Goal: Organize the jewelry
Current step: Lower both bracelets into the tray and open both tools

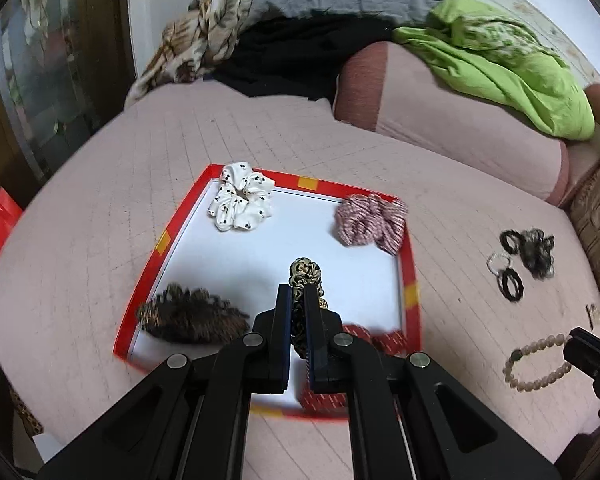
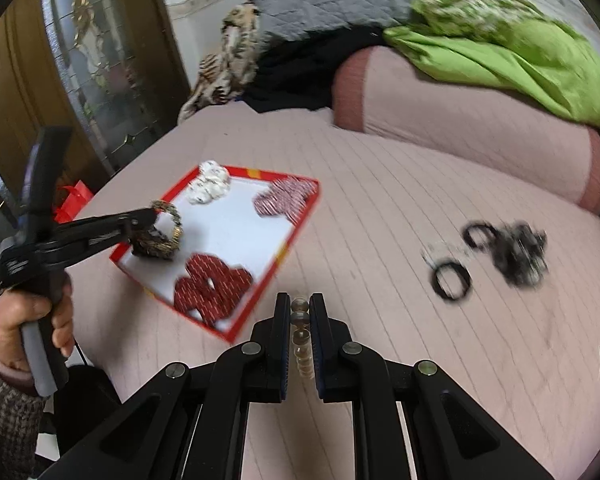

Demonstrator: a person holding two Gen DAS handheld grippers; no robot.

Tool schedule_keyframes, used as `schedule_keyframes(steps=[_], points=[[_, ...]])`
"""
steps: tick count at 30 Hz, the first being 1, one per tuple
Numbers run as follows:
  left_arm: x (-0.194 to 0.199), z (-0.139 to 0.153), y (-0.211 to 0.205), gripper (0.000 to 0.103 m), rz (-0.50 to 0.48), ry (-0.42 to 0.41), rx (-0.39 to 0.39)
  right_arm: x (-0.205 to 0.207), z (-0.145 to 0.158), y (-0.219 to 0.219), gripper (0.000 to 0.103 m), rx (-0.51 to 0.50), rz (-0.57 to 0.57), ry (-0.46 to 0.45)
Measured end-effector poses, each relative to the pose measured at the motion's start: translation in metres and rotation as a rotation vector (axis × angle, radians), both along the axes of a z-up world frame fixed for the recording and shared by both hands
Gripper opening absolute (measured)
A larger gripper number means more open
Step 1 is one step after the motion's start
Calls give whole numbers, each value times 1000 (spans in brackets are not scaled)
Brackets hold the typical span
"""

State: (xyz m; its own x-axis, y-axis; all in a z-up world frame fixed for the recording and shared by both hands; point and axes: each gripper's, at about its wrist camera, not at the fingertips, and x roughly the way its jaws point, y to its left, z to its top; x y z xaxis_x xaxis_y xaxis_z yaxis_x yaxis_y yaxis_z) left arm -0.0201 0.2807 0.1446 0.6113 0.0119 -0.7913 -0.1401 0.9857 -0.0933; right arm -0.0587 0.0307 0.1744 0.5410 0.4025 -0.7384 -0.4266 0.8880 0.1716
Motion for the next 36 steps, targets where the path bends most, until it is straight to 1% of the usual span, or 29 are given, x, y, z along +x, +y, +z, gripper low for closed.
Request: schedule_keyframes(steps=[3, 5, 11, 13, 15, 17, 22, 24, 27, 28, 29, 30, 31, 32, 33, 36], points=[[22, -9, 16, 5, -12, 18, -41, 16, 5, 24, 11, -11, 29, -19], [37, -19, 28, 5, -12, 31, -54, 27, 7, 42, 11, -15, 49, -26], [65, -55, 64, 5, 47, 107, -41, 59, -4, 102, 11, -33, 121, -25], [69, -62, 73, 5, 59, 117, -45, 71, -9, 121, 11, -20, 141, -14], [73, -69, 84, 6, 69, 126, -74, 82, -15, 131, 11, 21, 152, 10], [78, -76, 90, 6, 62, 138, -97, 98, -27, 136, 11, 76, 142, 60], [85, -85, 90, 7, 56, 149, -80, 124, -67, 132, 11, 80, 91, 163], [87, -87, 90, 10, 56, 149, -86, 126, -76, 127, 11, 71, 74, 174], [86, -86, 90, 11, 65, 144, -81, 127, -83, 121, 12, 48, 67, 172], [86, -85, 91, 15, 71, 141, -82, 127, -83, 120, 12, 43, 69, 166], [86, -84, 91, 19, 82, 137, -88, 126, -83, 120, 16, 35, 71, 160], [83, -81, 91, 31, 95, 129, -96, 124, -82, 119, 19, 26, 78, 151], [81, -78, 91, 39, 107, 117, -100, 123, -81, 119, 29, 18, 81, 141], [79, -76, 91, 40, 113, 109, -99, 120, -79, 119, 38, 7, 83, 122], [76, -71, 90, 40, 122, 99, -94, 117, -77, 118, 40, 0, 87, 106], [66, -58, 86, 40, 132, 80, -78, 107, -67, 114, 40, -20, 96, 72]])
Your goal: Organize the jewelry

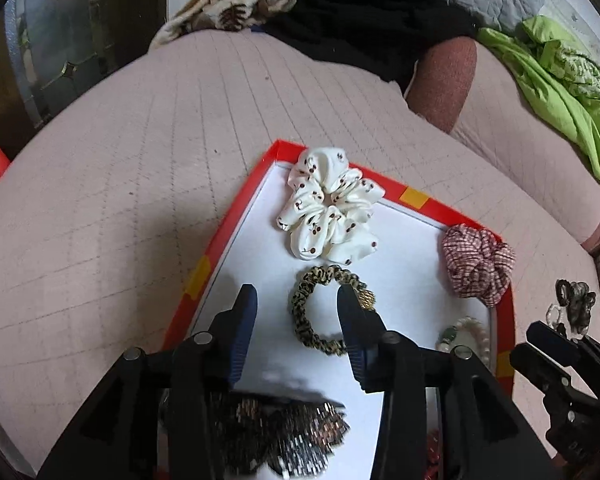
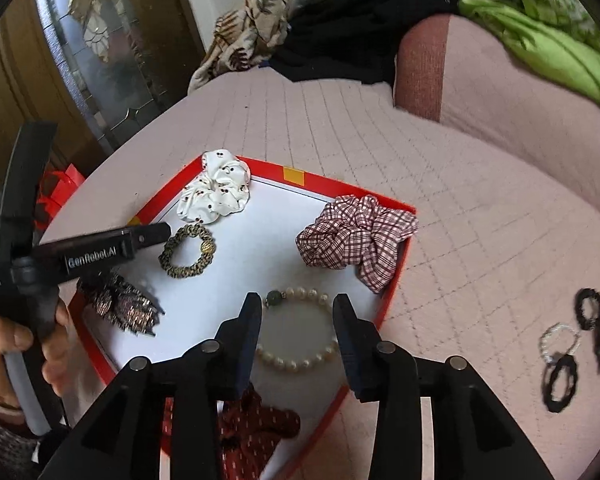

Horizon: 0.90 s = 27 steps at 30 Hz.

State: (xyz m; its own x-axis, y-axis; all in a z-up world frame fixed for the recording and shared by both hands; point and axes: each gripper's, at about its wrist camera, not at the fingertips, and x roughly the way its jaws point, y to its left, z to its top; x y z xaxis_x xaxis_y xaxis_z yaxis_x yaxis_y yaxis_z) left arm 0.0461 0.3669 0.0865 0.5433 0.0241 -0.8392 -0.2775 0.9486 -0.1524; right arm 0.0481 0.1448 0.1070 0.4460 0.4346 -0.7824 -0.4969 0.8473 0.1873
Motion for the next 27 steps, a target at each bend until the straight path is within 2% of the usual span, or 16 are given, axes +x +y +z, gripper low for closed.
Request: schedule_keyframes(steps=[4, 10, 16, 24, 27], points=[[-24, 26, -16, 40, -10, -43, 41, -25, 11, -21, 41, -12, -2, -23], [-66, 56, -67, 42, -64, -96, 92, -63, 13, -71, 44, 22, -61, 10], [-92, 70, -131, 42, -140, -132, 114, -97, 16, -128, 45, 58, -154, 29], [-121, 77, -229, 45, -276, -142, 97, -142, 26, -203, 52, 50, -269, -36], [-131, 78, -261, 46, -328, -141, 136, -151, 28, -231, 52, 55, -318, -50]])
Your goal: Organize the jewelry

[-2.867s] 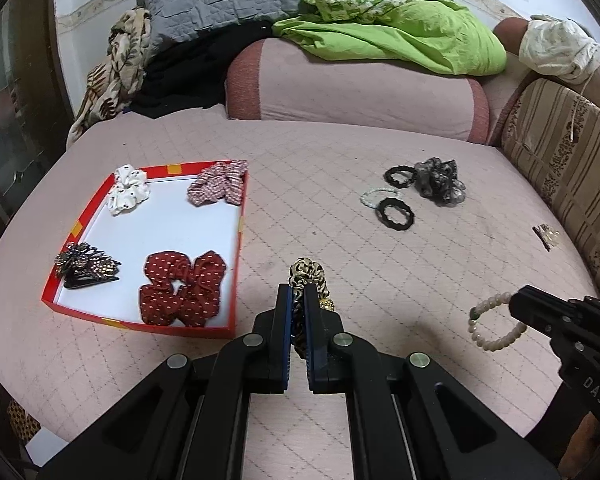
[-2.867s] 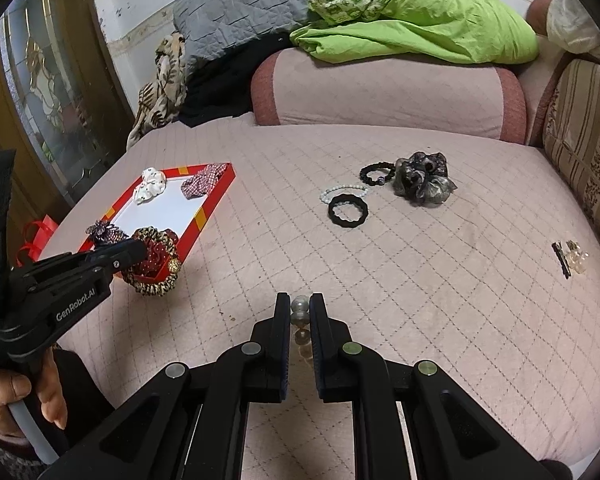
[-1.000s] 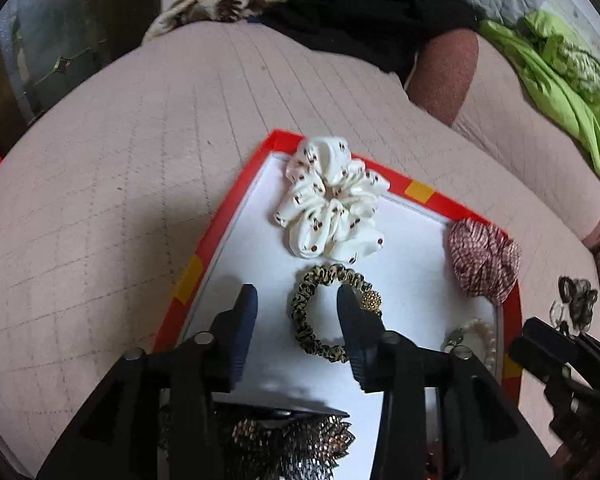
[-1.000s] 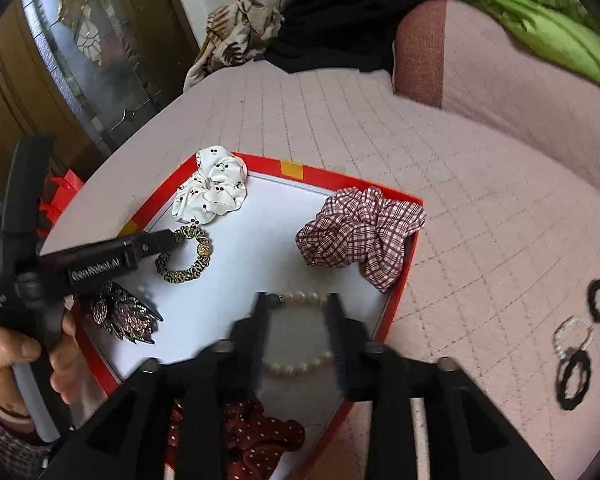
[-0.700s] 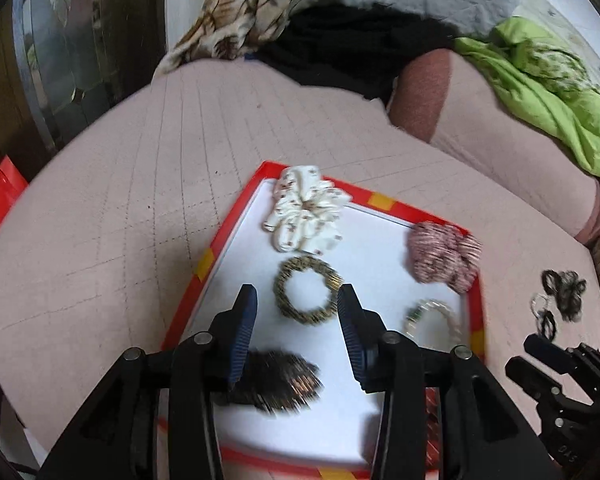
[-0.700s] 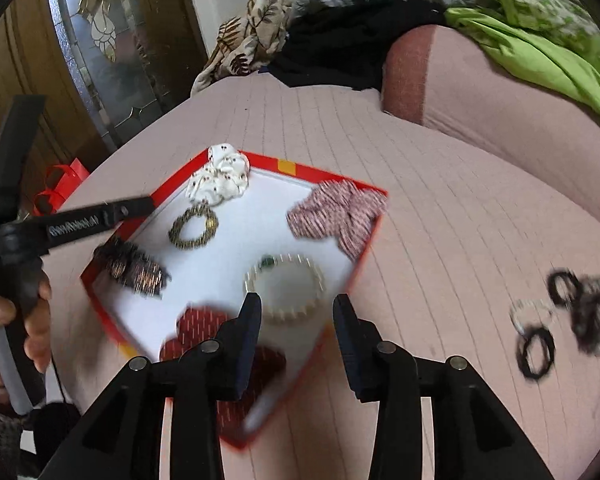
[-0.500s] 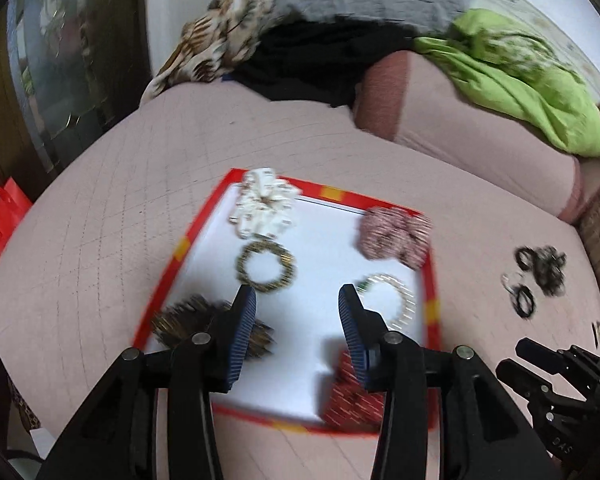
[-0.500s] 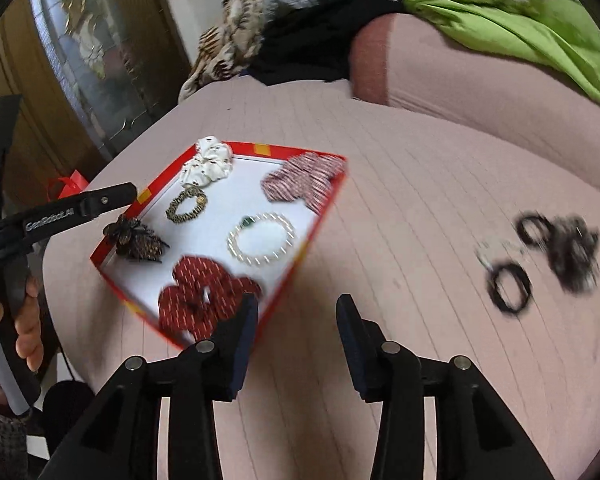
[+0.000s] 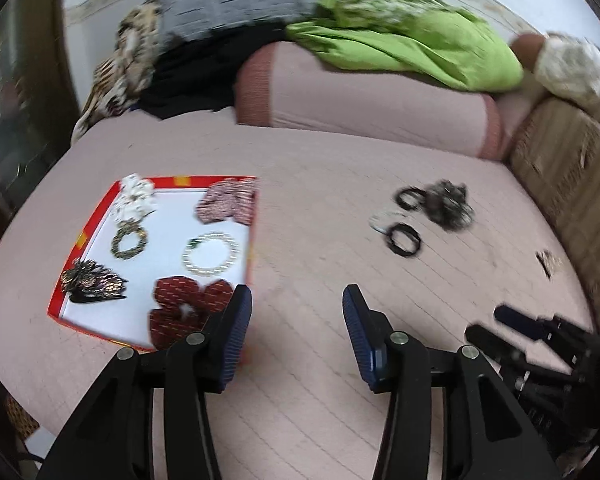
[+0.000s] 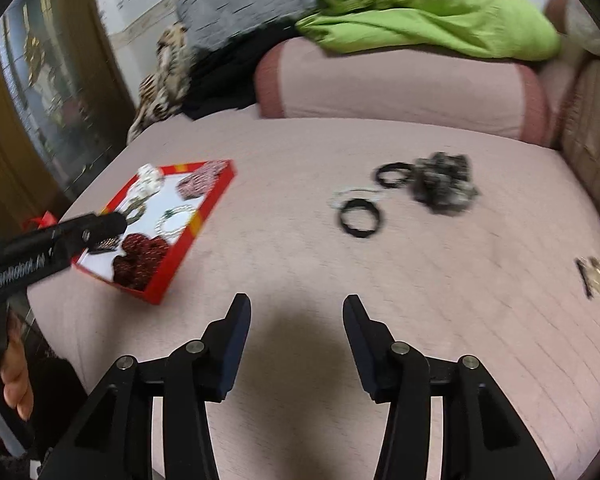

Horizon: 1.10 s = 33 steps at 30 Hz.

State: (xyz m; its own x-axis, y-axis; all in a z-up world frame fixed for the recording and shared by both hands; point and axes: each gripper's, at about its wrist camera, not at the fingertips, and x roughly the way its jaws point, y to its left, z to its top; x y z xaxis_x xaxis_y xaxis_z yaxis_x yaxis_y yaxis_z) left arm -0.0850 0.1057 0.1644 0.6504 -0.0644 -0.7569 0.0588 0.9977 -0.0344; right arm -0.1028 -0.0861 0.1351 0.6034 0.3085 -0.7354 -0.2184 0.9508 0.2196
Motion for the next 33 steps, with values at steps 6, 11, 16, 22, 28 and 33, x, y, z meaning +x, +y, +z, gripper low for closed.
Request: schedule_keyframes(steps=[6, 11, 16, 22, 28, 33], points=[[-13, -1, -39, 48, -53, 6, 59, -9, 3, -52, 53, 29, -105, -22], [-14, -8, -55, 48, -76, 31, 98, -13, -2, -82, 54, 55, -165, -15], [-10, -17, -63, 48, -87, 56, 123, -16, -11, -98, 54, 66, -195, 3], [-2, -28, -58, 48, -85, 85, 92, -10, -22, -106, 54, 68, -215, 27], [21, -47, -54, 48, -93, 147, 30, 4, -36, -115, 54, 58, -232, 58], [49, -62, -60, 48, -113, 167, -21, 31, -45, -124, 54, 32, -237, 79]])
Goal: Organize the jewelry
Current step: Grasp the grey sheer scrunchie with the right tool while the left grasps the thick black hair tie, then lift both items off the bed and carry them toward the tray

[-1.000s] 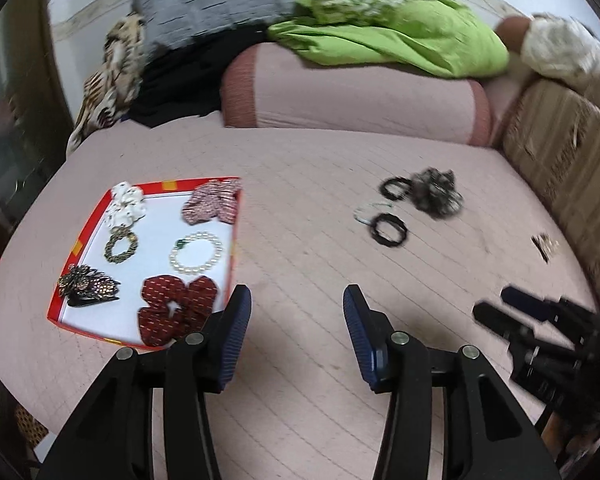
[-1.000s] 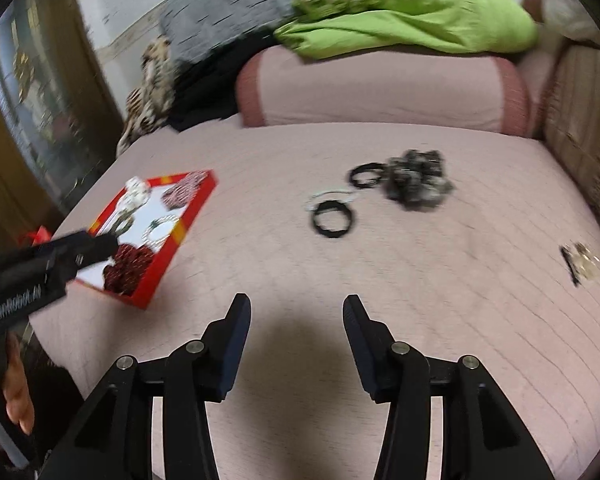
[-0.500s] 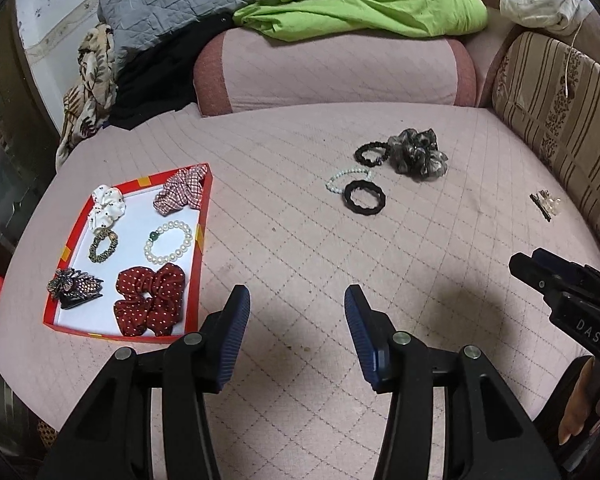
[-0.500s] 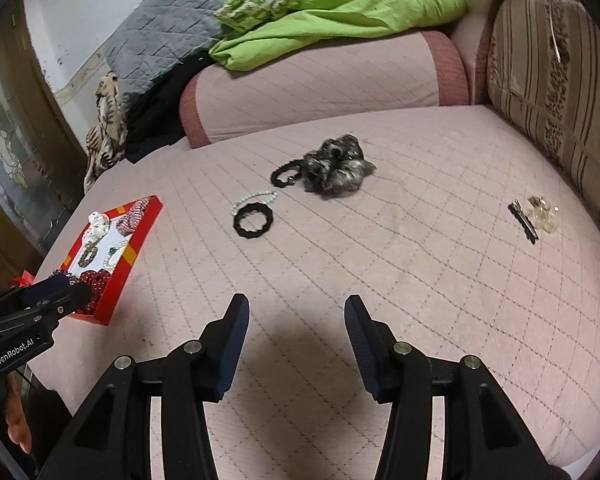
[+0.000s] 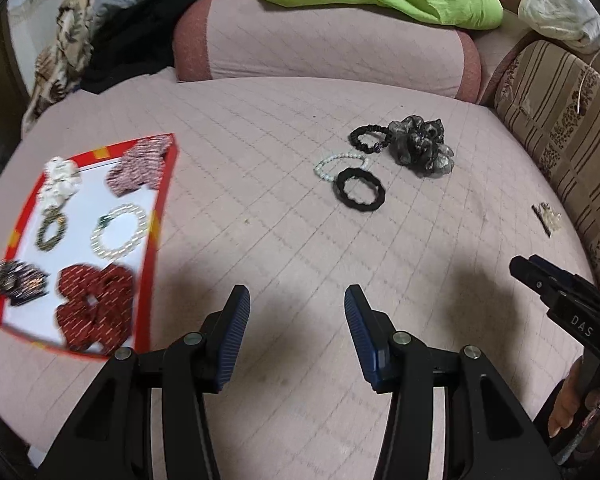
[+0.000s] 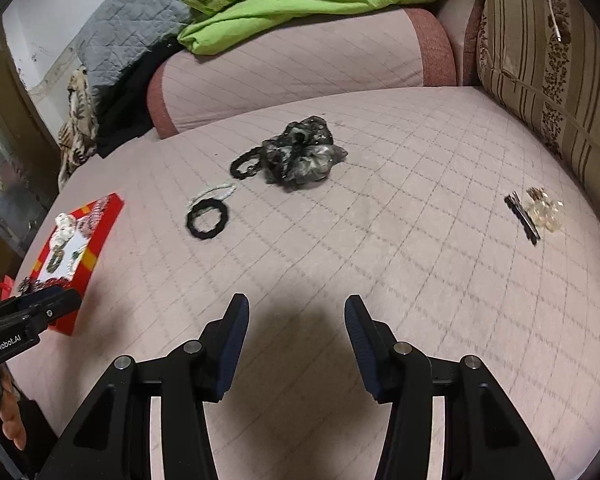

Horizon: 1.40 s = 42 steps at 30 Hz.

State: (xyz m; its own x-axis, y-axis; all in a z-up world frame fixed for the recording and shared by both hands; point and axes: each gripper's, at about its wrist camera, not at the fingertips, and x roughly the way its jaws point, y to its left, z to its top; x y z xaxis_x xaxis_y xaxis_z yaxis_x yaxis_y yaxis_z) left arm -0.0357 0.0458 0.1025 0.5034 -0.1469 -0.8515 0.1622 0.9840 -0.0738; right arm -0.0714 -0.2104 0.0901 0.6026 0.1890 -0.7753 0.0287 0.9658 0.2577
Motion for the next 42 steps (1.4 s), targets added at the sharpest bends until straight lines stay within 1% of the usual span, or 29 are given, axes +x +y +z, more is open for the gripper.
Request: schedule_keyframes(steps=[2, 5, 7, 9, 11, 12, 14, 17, 19, 22, 25, 26, 27, 28, 29, 30, 31, 32, 34, 39, 42], points=[[13, -6, -3, 48, -1, 15, -26, 10, -3, -2, 54, 4, 2, 4], [38, -20, -12, 48, -12, 50, -93, 29, -6, -3, 54, 9, 6, 1], [59, -32, -21, 48, -21, 70, -140, 41, -8, -4, 54, 8, 12, -15], [76, -43, -28, 48, -17, 85, -160, 57, -8, -5, 55, -7, 10, -42], [92, -52, -32, 46, 2, 100, -191, 76, -8, -9, 59, -13, 6, -56], [100, -57, -34, 44, 10, 109, -215, 86, -8, -10, 60, -11, 6, -62], [111, -64, -39, 44, 19, 119, -247, 104, -7, -13, 63, -3, 11, -69], [120, -72, -48, 44, 14, 123, -243, 132, -6, -8, 69, -32, 32, -82], [122, -73, -54, 44, 10, 101, -230, 148, -8, -1, 69, -59, 52, -82], [125, -74, -58, 44, 6, 89, -227, 168, -14, 6, 69, -91, 63, -71], [125, -77, -59, 44, 9, 74, -229, 184, -23, 9, 69, -103, 57, -47], [126, -78, -60, 43, 9, 69, -216, 187, -26, 10, 69, -101, 55, -36], [125, -78, -61, 31, 9, 63, -194, 189, -30, 10, 67, -97, 52, -22], [125, -78, -63, 8, 5, 60, -172, 191, -35, 10, 39, -93, 45, -1], [125, -79, -63, 6, -11, 75, -175, 192, -39, 10, 14, -84, 47, 20], [124, -79, -61, 6, -15, 85, -195, 192, -43, 10, 14, -73, 55, 45], [122, -78, -57, 6, -14, 94, -212, 188, -43, 10, 12, -73, 55, 42], [119, -77, -54, 6, -11, 99, -218, 184, -41, 11, 9, -78, 62, 40], [112, -74, -49, 6, -9, 109, -233, 174, -38, 12, 7, -84, 72, 43], [81, -64, -29, 6, 2, 127, -284, 136, -26, 9, 3, -61, 84, 42], [59, -56, -17, 6, 10, 128, -307, 101, -17, 8, 3, -33, 94, 37]])
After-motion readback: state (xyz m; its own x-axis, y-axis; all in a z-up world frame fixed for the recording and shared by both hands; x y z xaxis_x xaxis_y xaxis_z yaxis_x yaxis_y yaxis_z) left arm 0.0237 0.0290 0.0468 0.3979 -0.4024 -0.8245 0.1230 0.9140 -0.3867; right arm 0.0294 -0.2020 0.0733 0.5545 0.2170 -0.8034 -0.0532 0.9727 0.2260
